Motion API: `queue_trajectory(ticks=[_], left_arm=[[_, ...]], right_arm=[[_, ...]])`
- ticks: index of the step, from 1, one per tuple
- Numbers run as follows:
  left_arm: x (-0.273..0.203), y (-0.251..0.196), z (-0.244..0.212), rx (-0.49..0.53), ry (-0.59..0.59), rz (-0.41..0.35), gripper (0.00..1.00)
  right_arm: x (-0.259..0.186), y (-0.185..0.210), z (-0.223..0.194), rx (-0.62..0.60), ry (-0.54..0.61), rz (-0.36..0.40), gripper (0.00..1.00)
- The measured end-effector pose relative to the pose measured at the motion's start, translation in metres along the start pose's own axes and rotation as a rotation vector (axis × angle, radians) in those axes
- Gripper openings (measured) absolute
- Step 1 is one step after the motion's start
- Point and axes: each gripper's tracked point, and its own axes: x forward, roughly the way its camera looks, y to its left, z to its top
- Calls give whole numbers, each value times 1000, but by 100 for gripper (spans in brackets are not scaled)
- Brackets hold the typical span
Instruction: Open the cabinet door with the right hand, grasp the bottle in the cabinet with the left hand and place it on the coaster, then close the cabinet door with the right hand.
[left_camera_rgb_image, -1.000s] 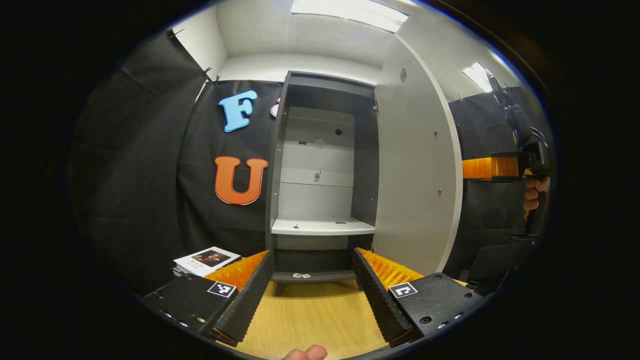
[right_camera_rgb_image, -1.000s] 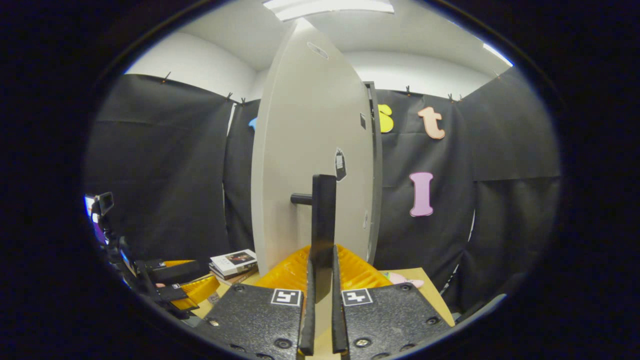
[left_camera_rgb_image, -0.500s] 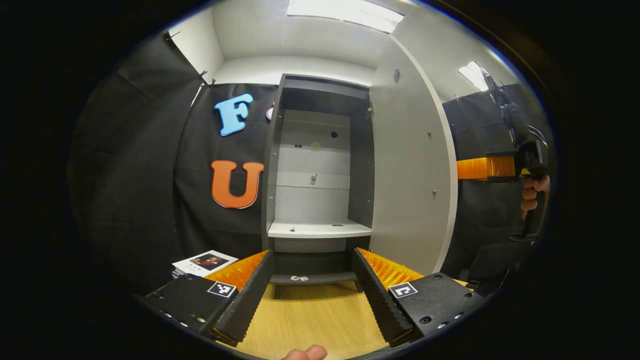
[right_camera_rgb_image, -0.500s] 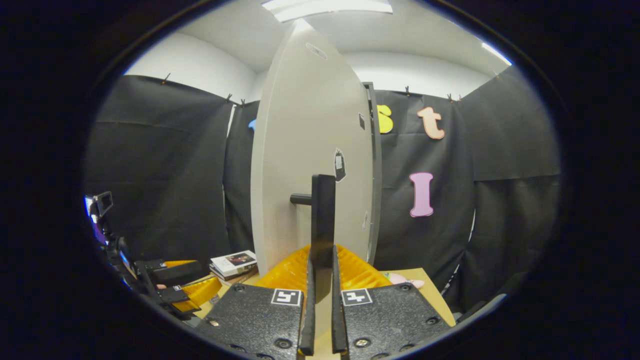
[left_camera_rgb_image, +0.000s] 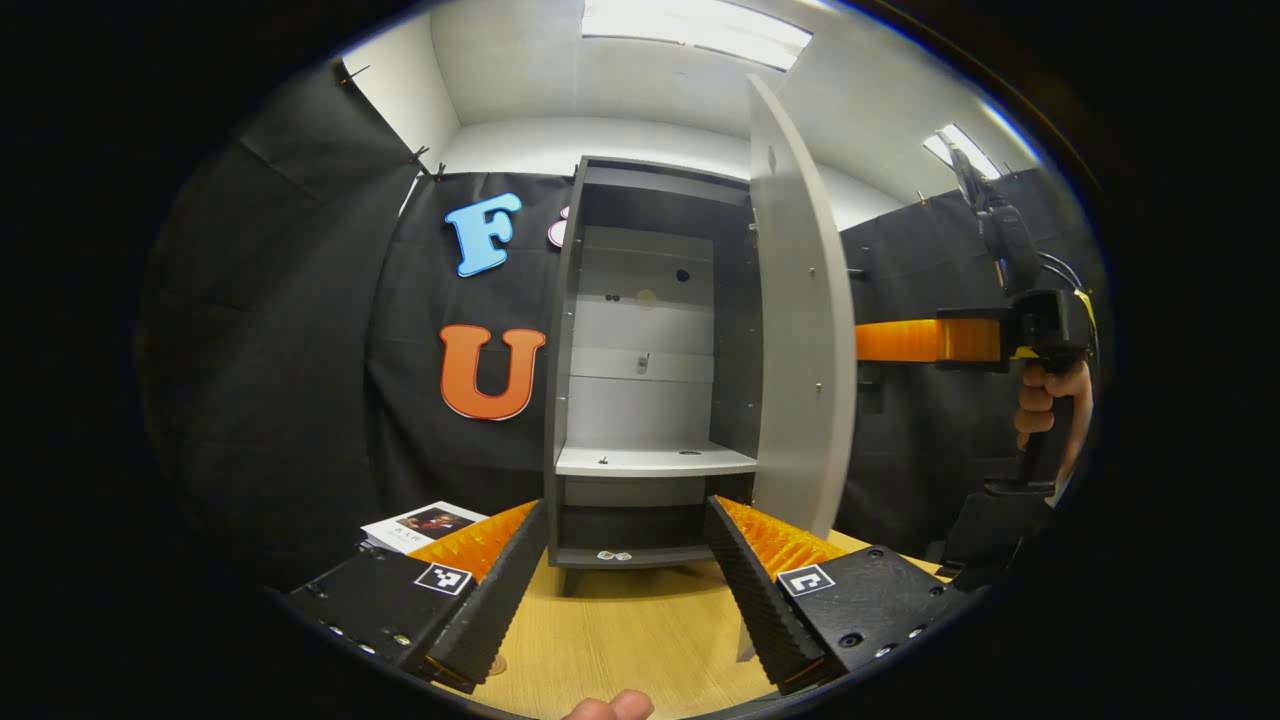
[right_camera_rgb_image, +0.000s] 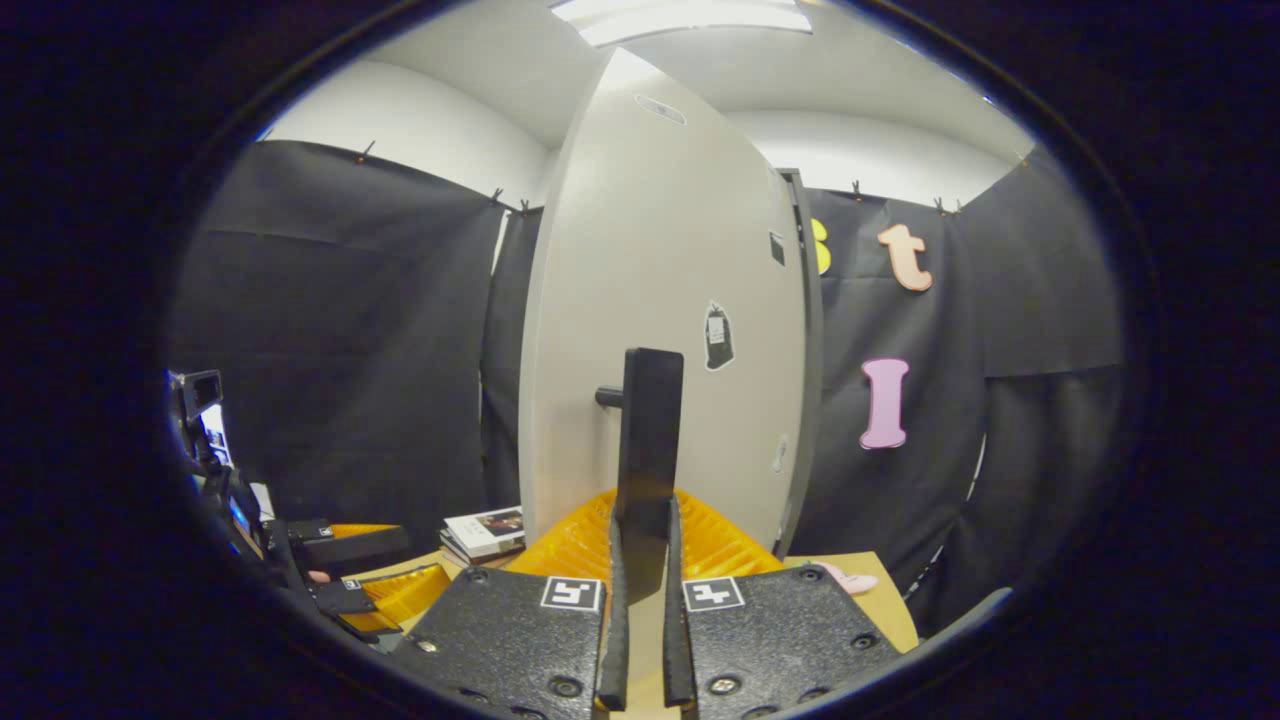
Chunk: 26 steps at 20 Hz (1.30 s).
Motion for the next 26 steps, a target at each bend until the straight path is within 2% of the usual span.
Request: queue_trajectory(ticks=[2,5,8,12,17,19,21,22,23,24,25,26], left_arm=[[-9,14,-2,16,3,34,95],[-23,31,-7,42,4,79,95],[-35,46,-18,30,17,108,95],[-50,70,-25,31,22,146,95],[-59,99,-35,15,30,211,95],[-58,103,-37,6,30,217,95],[-51,97,-40,-16,28,187,95],[-45,90,-44,-34,36,159,95],[-37,80,-50,-50,51,122,95],[-28,68,-51,-62,58,83,95],[-19,52,-49,-69,47,40,95],[-8,32,-43,-79,23,-8,95]], right_arm=[[25,21,1,5,-27,21,17],[68,49,0,-9,-64,8,17],[121,74,-1,-22,-90,-27,17],[185,88,-1,-38,-127,-110,17],[227,93,-4,-76,-145,-176,19],[220,94,-3,-77,-160,-169,31],[192,92,11,-101,-217,-130,39],[168,85,21,-123,-251,-132,44],[141,72,24,-139,-262,-152,58],[108,56,21,-134,-258,-169,61],[73,37,12,-112,-257,-183,75],[38,11,7,-83,-272,-208,79]])
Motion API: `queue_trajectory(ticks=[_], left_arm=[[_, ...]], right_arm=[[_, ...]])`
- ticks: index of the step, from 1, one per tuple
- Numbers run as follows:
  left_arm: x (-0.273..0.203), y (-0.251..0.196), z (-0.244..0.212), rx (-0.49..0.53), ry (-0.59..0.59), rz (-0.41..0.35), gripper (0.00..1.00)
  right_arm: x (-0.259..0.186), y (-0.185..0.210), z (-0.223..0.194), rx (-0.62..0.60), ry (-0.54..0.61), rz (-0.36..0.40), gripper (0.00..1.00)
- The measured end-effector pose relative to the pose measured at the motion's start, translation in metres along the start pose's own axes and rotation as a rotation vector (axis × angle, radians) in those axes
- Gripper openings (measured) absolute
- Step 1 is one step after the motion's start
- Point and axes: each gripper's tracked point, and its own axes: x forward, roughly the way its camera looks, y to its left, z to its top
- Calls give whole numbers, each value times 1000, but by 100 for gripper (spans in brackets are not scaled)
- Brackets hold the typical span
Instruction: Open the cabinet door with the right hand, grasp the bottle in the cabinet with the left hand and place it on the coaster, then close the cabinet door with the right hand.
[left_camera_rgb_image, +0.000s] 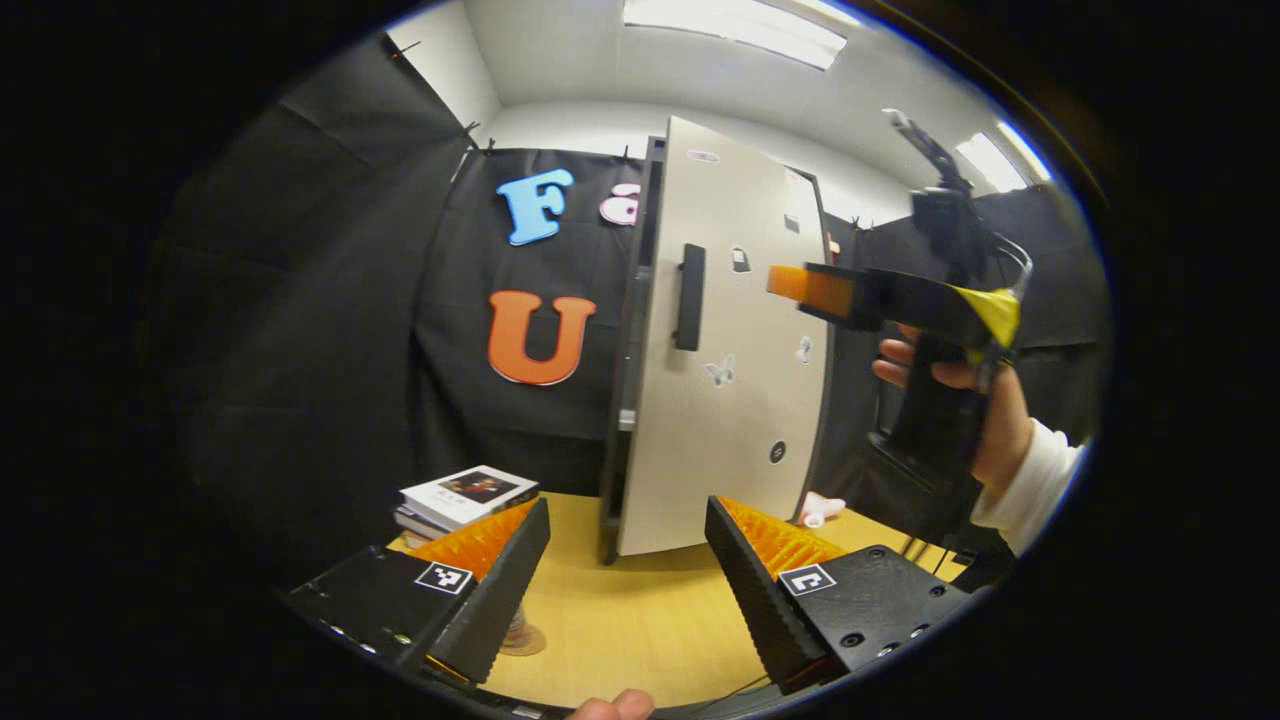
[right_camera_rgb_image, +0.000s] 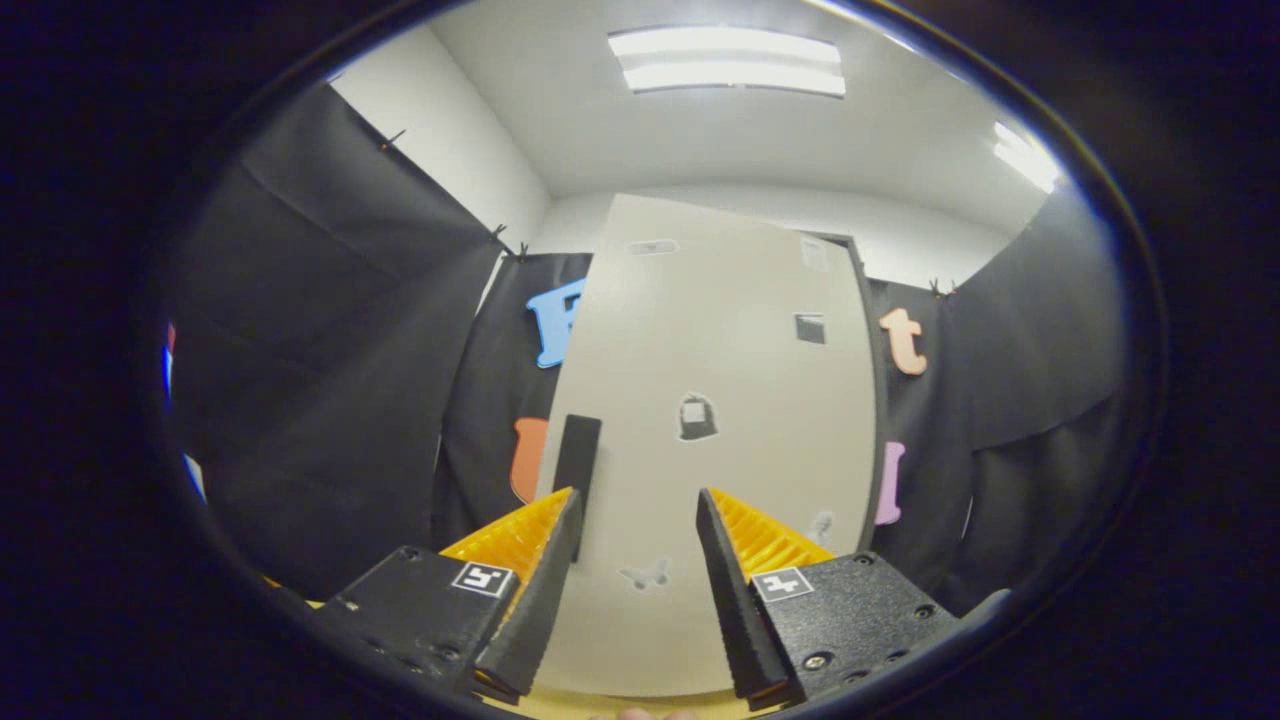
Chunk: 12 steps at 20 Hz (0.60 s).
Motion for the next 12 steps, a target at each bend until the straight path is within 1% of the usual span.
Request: queue_trajectory(ticks=[1,2,3,4,5,6,7,8,9,10,11,12], left_arm=[[11,-27,4,-20,-21,-56,95],[23,-58,4,-57,-38,-120,95],[34,-96,7,-105,-65,-187,95],[45,-136,11,-153,-89,-253,95],[55,-173,13,-212,-126,-293,95],[69,-212,11,-279,-160,-306,95],[83,-243,4,-344,-192,-266,95],[107,-275,-15,-365,-189,-177,95],[133,-307,-44,-337,-125,-122,95],[158,-340,-75,-310,-49,-97,94],[180,-369,-102,-303,-15,-73,95],[202,-393,-127,-311,-6,-41,95]], right_arm=[[-27,-41,-2,16,-18,-54,87],[-59,-93,-2,0,-41,-138,95],[-85,-156,-7,-37,-61,-260,100],[-112,-222,-18,-92,-61,-402,100],[-143,-284,-33,-144,-31,-512,99],[-168,-333,-50,-174,-7,-578,100],[-186,-376,-64,-185,-6,-610,99],[-194,-414,-81,-176,9,-623,98],[-197,-449,-104,-147,51,-623,100],[-195,-480,-132,-108,94,-615,100],[-190,-505,-158,-75,122,-593,100],[-183,-534,-181,-68,138,-584,99]])
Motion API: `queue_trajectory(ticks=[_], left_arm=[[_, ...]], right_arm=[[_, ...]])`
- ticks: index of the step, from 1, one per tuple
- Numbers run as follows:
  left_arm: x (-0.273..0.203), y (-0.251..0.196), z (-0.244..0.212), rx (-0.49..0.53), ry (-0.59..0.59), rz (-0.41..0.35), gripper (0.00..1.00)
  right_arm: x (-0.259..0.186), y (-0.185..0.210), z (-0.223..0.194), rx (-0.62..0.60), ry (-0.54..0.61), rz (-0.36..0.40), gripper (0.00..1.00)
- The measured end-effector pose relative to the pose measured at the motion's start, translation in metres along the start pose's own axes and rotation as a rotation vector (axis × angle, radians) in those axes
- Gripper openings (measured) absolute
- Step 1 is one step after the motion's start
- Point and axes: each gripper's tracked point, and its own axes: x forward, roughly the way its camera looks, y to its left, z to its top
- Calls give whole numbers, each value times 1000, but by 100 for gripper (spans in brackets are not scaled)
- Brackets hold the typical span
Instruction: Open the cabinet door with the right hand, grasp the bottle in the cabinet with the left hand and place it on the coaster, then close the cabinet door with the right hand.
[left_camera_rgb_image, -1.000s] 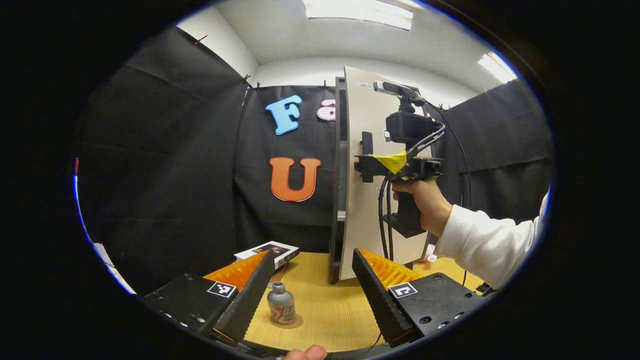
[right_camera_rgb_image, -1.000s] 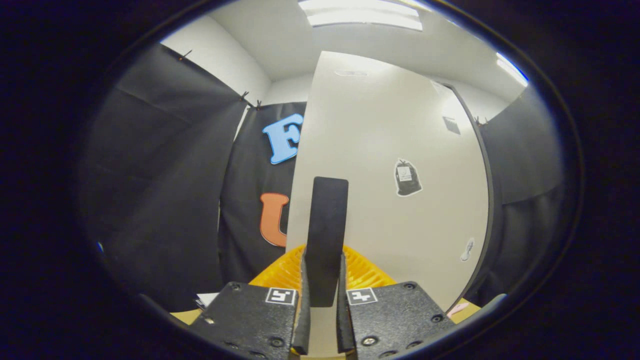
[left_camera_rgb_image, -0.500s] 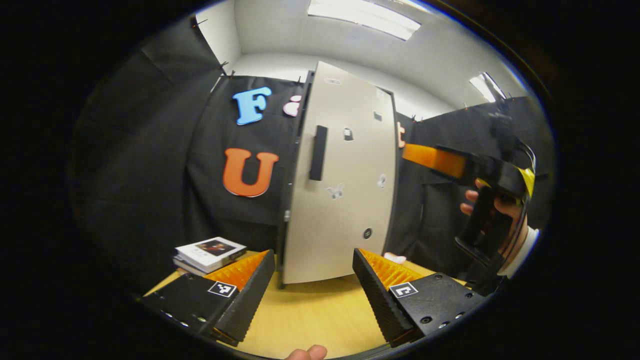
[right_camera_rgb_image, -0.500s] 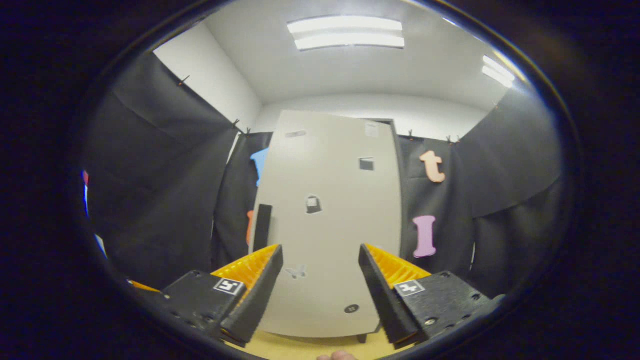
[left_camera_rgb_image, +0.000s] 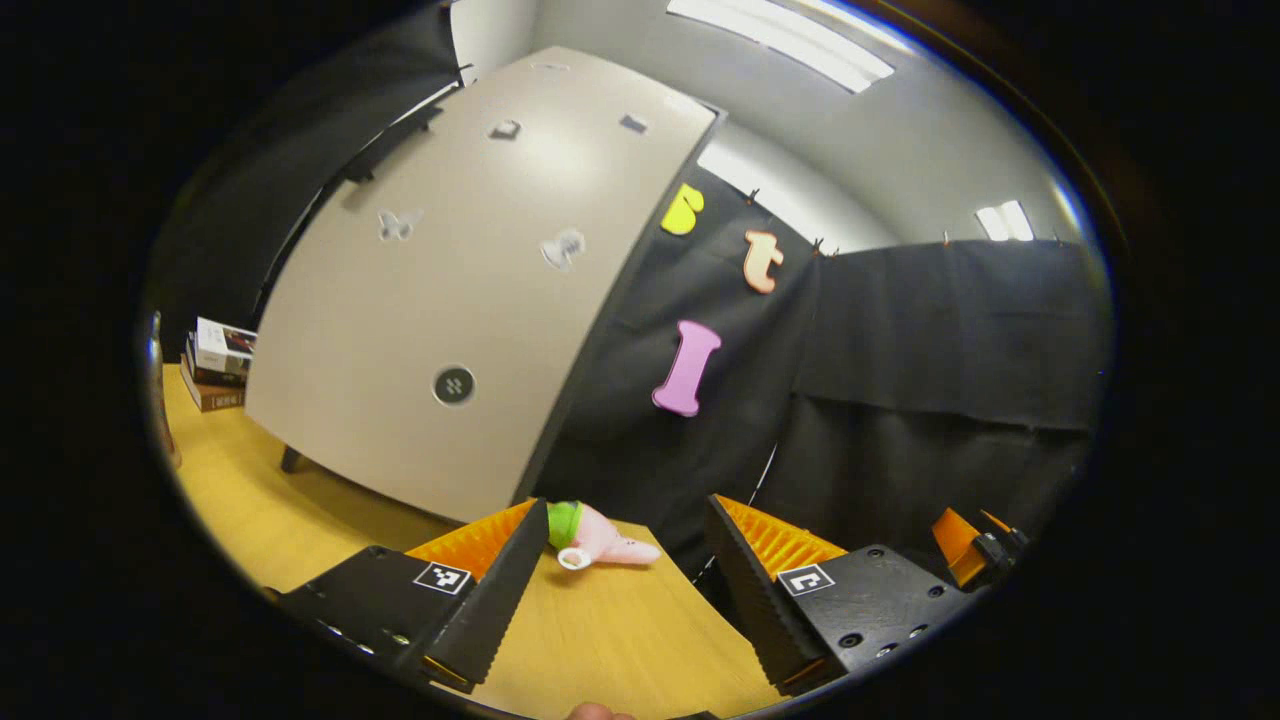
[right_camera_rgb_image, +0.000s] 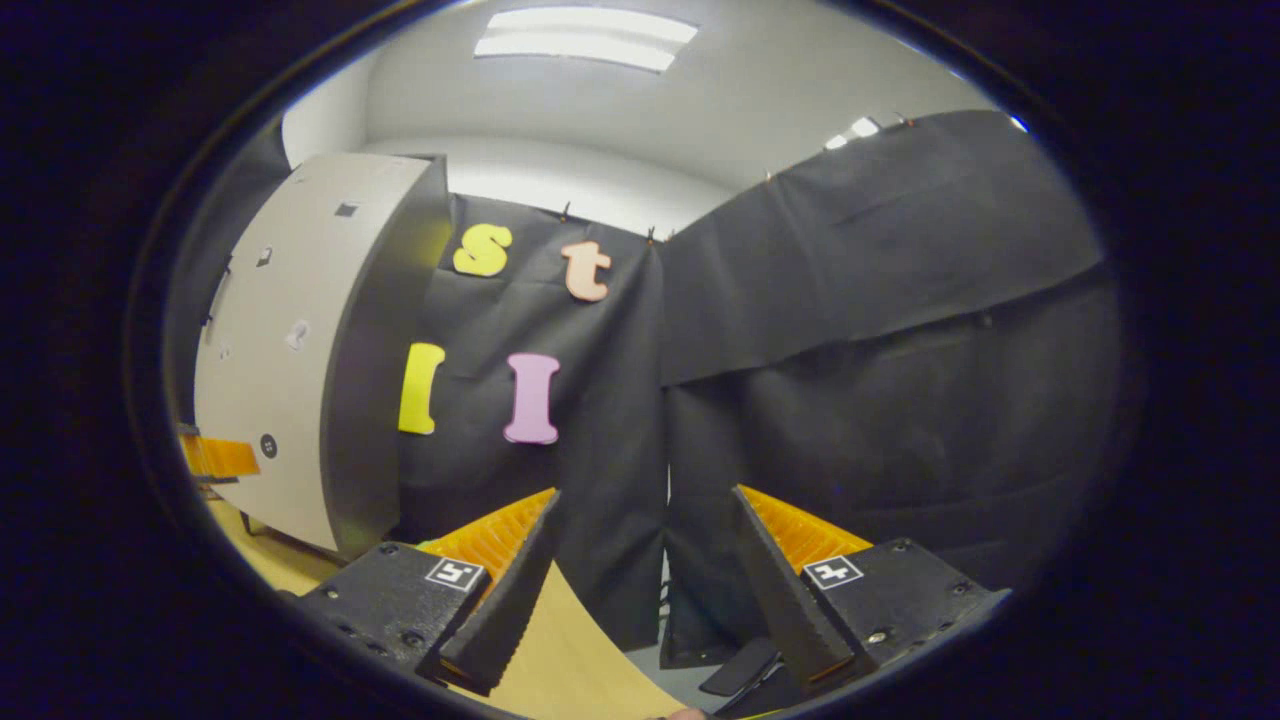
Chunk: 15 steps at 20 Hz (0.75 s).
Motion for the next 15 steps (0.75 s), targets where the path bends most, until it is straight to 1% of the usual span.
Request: queue_trajectory(ticks=[1,2,3,4,5,6,7,8,9,11,12,13,14,15], left_arm=[[32,4,-31,17,-3,48,95],[57,2,-75,71,14,129,95],[73,12,-106,95,45,200,95],[86,17,-135,100,68,253,95],[101,30,-150,97,75,300,95],[107,36,-153,96,74,328,95],[111,40,-156,112,62,348,95],[114,42,-160,141,47,351,95],[113,45,-166,181,46,365,95],[106,45,-184,213,76,362,95],[104,46,-177,249,40,370,95],[102,45,-176,264,28,365,96],[103,39,-182,262,38,342,95],[105,36,-188,278,52,332,84]], right_arm=[[24,-13,-23,-14,21,-6,100],[42,-12,-44,-4,43,15,100],[59,-5,-61,19,61,61,100],[71,3,-79,42,99,105,100],[83,13,-95,55,119,152,100],[95,15,-113,43,144,174,100],[105,18,-130,18,155,197,100],[115,23,-143,-4,164,214,97],[123,31,-156,-5,170,236,97],[132,49,-178,30,196,292,98],[135,55,-191,40,208,313,100],[137,62,-200,45,219,337,97],[138,65,-211,42,230,352,100],[139,65,-218,37,232,354,97]])
